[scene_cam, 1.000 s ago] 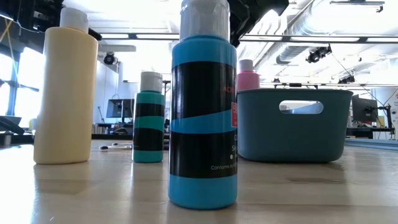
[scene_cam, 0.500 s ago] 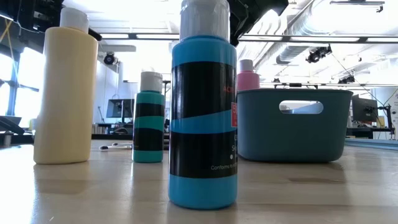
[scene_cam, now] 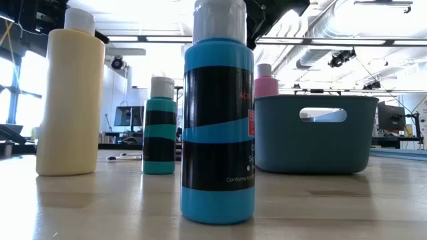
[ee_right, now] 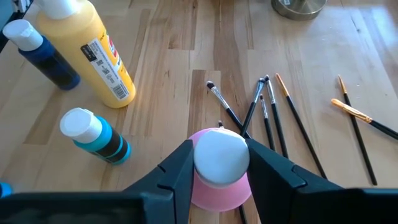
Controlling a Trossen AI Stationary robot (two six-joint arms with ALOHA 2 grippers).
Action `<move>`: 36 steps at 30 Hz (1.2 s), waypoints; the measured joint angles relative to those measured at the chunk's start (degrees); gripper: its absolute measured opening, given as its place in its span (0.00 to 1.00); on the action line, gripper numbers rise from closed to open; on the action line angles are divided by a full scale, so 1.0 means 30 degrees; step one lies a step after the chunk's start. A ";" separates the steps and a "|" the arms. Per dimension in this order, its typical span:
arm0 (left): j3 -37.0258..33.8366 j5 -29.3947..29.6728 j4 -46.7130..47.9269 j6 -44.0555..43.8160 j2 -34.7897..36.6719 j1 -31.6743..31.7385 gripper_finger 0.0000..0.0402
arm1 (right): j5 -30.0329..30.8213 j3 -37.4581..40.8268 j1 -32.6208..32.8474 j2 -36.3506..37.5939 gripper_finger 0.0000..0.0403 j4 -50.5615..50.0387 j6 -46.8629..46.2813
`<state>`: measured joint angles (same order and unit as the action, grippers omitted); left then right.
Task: Pick & Place Paint Supplies
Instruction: Put the large pink paint bottle into the blue bin
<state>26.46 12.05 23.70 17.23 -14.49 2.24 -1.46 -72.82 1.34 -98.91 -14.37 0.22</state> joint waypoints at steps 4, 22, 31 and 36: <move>0.0000 0.0000 0.0007 0.0001 0.0002 0.0000 0.00 | -0.0055 0.0000 -0.0007 0.0000 0.32 -0.0007 -0.0004; 0.0000 -0.0005 0.0005 0.0002 0.0002 0.0000 0.00 | -0.0157 0.0000 -0.0005 0.0000 0.37 -0.0109 0.0004; 0.0000 -0.0005 0.0007 0.0002 -0.0001 0.0000 0.00 | 0.0195 0.0000 0.0000 0.0000 0.37 -0.0155 -0.0084; 0.0000 -0.0005 0.0014 0.0002 0.0005 0.0000 0.00 | 0.0565 0.0007 0.0000 0.0000 0.37 -0.0160 -0.0120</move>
<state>26.46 12.03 23.75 17.23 -14.48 2.24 0.23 -72.80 1.34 -98.91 -14.85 -0.14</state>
